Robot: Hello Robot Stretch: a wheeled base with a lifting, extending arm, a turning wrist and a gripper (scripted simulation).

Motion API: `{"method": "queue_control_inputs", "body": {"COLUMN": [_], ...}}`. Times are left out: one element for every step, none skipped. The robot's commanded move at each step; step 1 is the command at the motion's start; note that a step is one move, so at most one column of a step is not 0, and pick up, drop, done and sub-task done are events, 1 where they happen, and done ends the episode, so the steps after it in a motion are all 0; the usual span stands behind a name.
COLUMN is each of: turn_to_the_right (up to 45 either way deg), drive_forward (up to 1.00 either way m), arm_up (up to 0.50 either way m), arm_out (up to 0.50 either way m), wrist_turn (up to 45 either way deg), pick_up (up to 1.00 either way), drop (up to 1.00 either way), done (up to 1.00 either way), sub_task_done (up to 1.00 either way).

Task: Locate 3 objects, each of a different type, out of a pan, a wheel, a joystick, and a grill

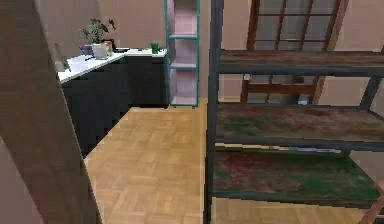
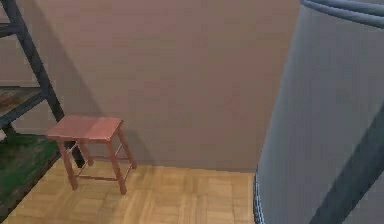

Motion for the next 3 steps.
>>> {"method": "queue_control_inputs", "body": {"turn_to_the_right": [0.0, -27.0, 0.0], "drive_forward": [0.55, 0.0, 0.4], "arm_up": [0.0, 0.0, 0.0], "arm_out": [0.0, 0.0, 0.0], "wrist_turn": [0.0, 0.0, 0.0], "pick_up": [0.0, 0.0, 0.0], "drop": [0.0, 0.0, 0.0], "done": [0.0, 0.0, 0.0], "sub_task_done": [0.0, 0.0, 0.0]}}
